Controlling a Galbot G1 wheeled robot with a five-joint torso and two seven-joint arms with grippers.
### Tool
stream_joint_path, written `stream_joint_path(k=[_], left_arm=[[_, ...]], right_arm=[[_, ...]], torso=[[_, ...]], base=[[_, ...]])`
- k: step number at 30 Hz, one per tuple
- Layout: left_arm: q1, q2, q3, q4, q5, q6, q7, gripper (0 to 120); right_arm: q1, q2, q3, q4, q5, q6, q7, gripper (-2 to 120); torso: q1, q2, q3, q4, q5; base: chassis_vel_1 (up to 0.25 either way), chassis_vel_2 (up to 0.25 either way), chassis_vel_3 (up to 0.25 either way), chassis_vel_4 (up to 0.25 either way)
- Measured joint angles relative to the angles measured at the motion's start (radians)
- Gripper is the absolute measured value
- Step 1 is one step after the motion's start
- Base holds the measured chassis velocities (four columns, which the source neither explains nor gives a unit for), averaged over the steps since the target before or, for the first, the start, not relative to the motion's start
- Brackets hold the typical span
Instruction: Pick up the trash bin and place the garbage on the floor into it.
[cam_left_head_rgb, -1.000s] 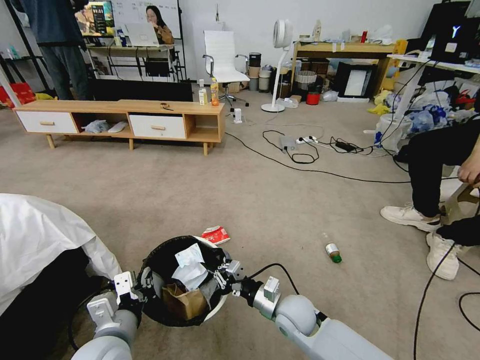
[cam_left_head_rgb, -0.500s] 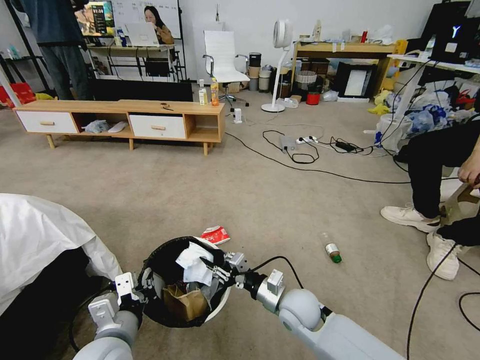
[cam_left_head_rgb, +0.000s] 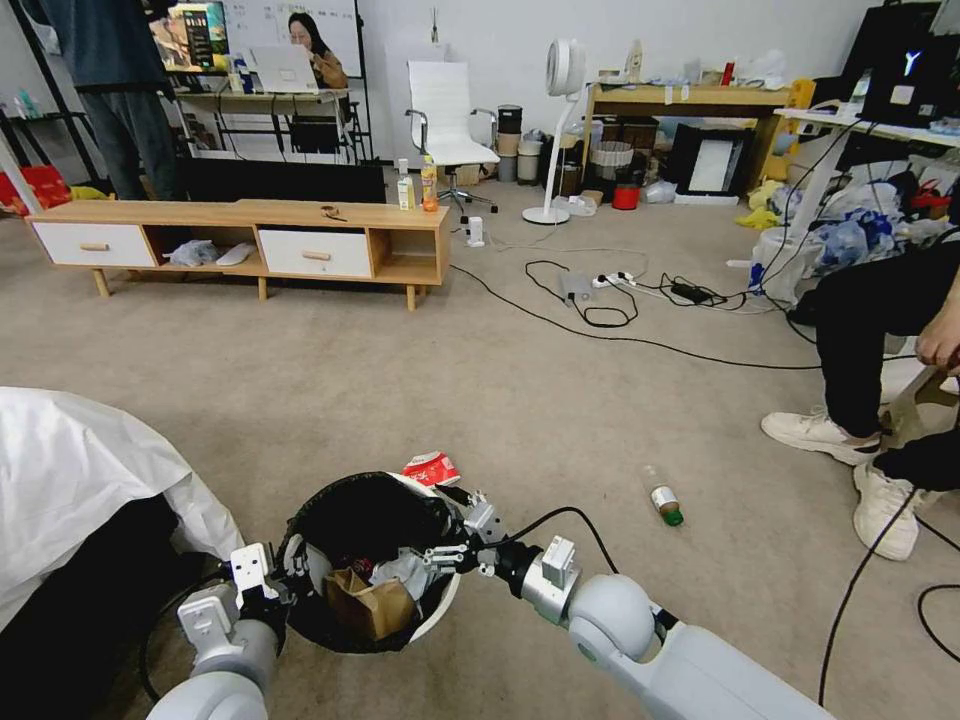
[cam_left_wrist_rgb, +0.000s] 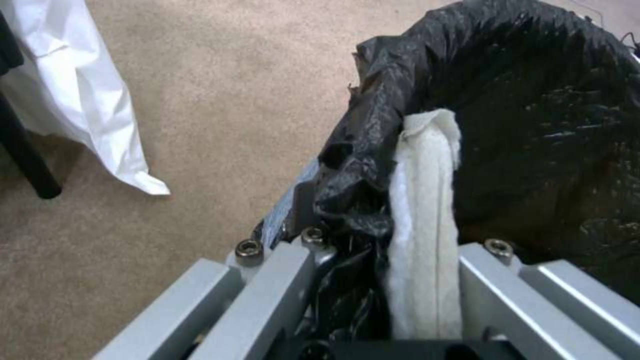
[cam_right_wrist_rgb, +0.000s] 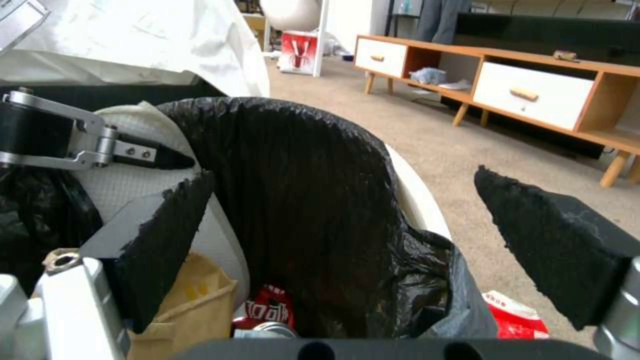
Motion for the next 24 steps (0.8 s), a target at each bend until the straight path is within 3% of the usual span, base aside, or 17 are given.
stream_joint_path(k=[7,16,17,18,19,24], left_arm=[[0.000,-0.001,-0.003,0.004,0.000,-0.001,0.001,6],[0.012,-0.002,0.001,0.014,0.005,-0.011,0.007,6],[0.012,-0.002,0.001,0.014,0.006,-0.012,0.008,6],[0.014,-0.001,0.002,0.014,0.008,-0.017,0.010,6],[0.014,-0.001,0.002,0.014,0.008,-0.017,0.010,6],[0.018,0.001,0.008,0.014,0.009,-0.022,0.017,6]], right_arm=[[0.002,0.012,0.006,-0.003,0.001,0.000,0.001,100],[0.024,0.033,0.152,0.058,0.021,-0.011,0.043,100],[0.025,0.032,0.168,0.068,0.026,-0.015,0.064,100],[0.020,0.028,0.215,0.104,0.040,-0.040,0.150,100],[0.020,0.028,0.215,0.104,0.040,-0.040,0.150,100],[-0.047,0.020,0.363,0.172,0.055,-0.169,0.343,100]], torso=[[0.000,0.000,0.000,0.0000,0.0000],[0.000,0.000,0.000,0.0000,-0.0001],[0.000,0.000,0.000,0.0000,-0.0002],[0.000,0.000,0.000,0.0002,0.0000],[0.000,0.000,0.000,0.0002,0.0000],[0.000,0.000,0.000,-0.0005,0.0001]], base=[[0.000,0.000,0.000,0.000],[0.000,0.000,0.000,0.000],[0.000,0.000,0.000,0.000],[0.000,0.000,0.000,0.000],[0.000,0.000,0.000,0.000],[0.000,0.000,0.000,0.000]])
